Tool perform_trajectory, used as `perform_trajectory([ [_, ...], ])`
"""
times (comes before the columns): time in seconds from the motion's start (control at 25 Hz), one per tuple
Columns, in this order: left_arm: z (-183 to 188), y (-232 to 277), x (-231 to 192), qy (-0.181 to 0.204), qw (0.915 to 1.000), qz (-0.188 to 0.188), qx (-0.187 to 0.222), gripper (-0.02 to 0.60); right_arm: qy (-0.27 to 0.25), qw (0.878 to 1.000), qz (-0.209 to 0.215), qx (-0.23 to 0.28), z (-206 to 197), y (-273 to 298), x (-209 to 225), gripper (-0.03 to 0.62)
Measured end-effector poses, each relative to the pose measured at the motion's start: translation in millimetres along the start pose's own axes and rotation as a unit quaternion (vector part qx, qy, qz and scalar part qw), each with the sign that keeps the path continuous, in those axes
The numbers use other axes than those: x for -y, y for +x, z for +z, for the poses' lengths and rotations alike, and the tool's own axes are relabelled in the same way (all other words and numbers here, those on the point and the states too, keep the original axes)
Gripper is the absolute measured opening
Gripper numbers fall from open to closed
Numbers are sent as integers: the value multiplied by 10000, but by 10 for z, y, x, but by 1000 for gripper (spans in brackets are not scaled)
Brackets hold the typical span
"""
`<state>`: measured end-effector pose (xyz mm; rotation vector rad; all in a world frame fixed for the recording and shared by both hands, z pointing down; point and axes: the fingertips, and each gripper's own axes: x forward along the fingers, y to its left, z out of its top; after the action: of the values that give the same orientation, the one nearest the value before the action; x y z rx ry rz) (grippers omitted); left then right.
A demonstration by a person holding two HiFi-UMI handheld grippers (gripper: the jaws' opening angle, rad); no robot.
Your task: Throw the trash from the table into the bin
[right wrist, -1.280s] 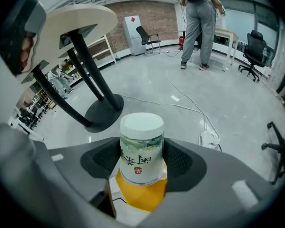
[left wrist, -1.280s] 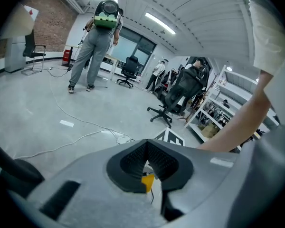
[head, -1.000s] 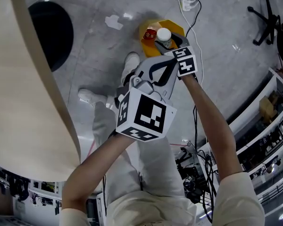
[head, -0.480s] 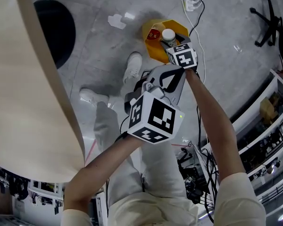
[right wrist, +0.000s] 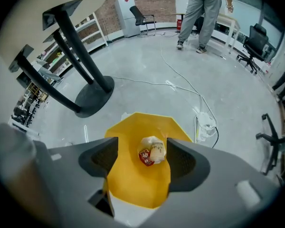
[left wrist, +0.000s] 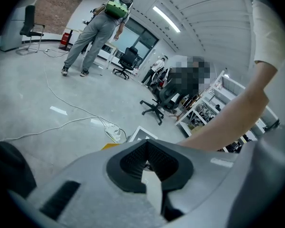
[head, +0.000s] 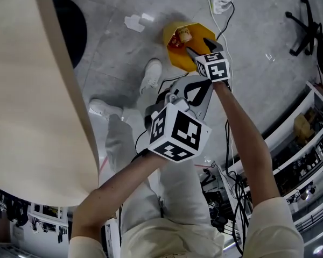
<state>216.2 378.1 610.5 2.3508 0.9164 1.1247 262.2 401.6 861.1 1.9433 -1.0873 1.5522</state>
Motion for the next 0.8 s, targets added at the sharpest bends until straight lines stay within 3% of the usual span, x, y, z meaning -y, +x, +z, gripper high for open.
perform_trajectory([
  [0.4,63,-36,-84,-124,9998,142,116,5,-20,9994,105,330,236,-396,-24,252],
  [0.48,40,-81,-26,-130,9998,145,108,5,-67,9987,140,489,324,-557,-66,213],
  [0.56,43,-140,66,-133,9997,146,112,5,-75,9973,211,696,432,-741,-115,135],
  [0.68,112,-226,236,-112,9998,109,152,5,-105,9944,252,1022,621,-1077,-183,116],
  [0.8,215,-321,315,29,9998,82,196,5,-89,9901,158,1393,865,-1388,-246,47],
])
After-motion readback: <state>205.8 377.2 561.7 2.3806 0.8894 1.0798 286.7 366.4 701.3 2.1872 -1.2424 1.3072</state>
